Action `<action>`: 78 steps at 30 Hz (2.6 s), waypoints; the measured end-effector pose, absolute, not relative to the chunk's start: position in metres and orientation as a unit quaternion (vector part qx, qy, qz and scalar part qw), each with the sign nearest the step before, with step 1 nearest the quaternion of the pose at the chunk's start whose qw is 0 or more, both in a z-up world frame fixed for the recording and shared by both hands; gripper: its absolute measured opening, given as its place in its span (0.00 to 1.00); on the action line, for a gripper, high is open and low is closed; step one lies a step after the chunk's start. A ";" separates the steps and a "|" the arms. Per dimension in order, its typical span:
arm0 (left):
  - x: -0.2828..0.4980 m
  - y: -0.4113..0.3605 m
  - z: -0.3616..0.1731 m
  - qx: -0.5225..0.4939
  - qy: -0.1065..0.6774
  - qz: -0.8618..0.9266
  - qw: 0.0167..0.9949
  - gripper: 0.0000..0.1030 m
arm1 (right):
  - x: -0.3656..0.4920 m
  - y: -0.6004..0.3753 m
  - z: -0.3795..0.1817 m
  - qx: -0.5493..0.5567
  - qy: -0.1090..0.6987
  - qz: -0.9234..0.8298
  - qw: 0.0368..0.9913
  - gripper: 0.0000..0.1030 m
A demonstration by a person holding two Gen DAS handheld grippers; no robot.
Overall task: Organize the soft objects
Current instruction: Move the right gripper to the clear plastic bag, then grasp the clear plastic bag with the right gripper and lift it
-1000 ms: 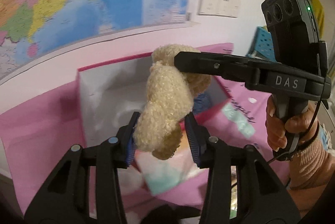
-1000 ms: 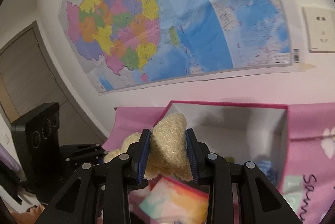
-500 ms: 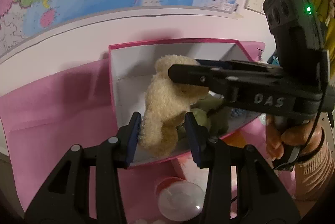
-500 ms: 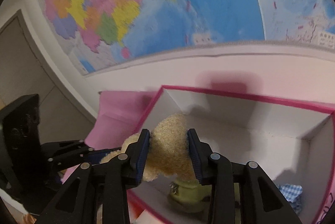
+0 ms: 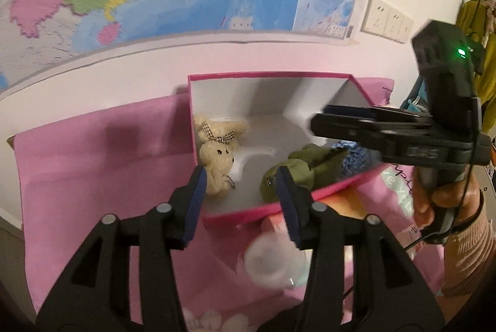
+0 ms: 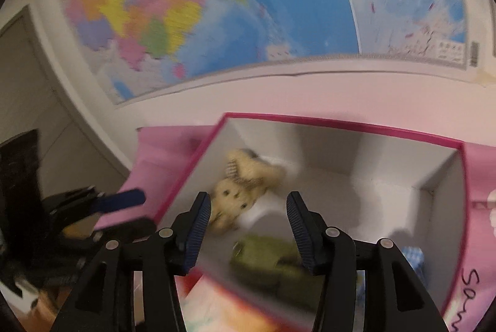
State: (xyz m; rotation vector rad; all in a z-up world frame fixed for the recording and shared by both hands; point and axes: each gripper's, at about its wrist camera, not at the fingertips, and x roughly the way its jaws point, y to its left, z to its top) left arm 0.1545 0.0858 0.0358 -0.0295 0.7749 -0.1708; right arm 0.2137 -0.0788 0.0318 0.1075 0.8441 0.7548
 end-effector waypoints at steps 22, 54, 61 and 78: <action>0.010 0.071 -0.033 -0.038 0.434 -0.150 0.888 0.54 | 0.056 -0.115 0.019 -0.034 0.435 0.488 0.756 0.51; -0.046 0.101 -0.083 -0.142 0.467 -0.172 0.856 0.54 | 0.038 -0.092 -0.019 -0.027 0.458 0.474 0.752 0.10; -0.044 0.081 -0.085 -0.153 0.466 -0.243 0.837 0.64 | 0.054 -0.108 -0.023 0.041 0.457 0.454 0.764 0.09; -0.031 0.053 -0.067 -0.175 0.453 -0.299 0.822 0.41 | 0.056 -0.129 -0.016 0.103 0.444 0.463 0.760 0.08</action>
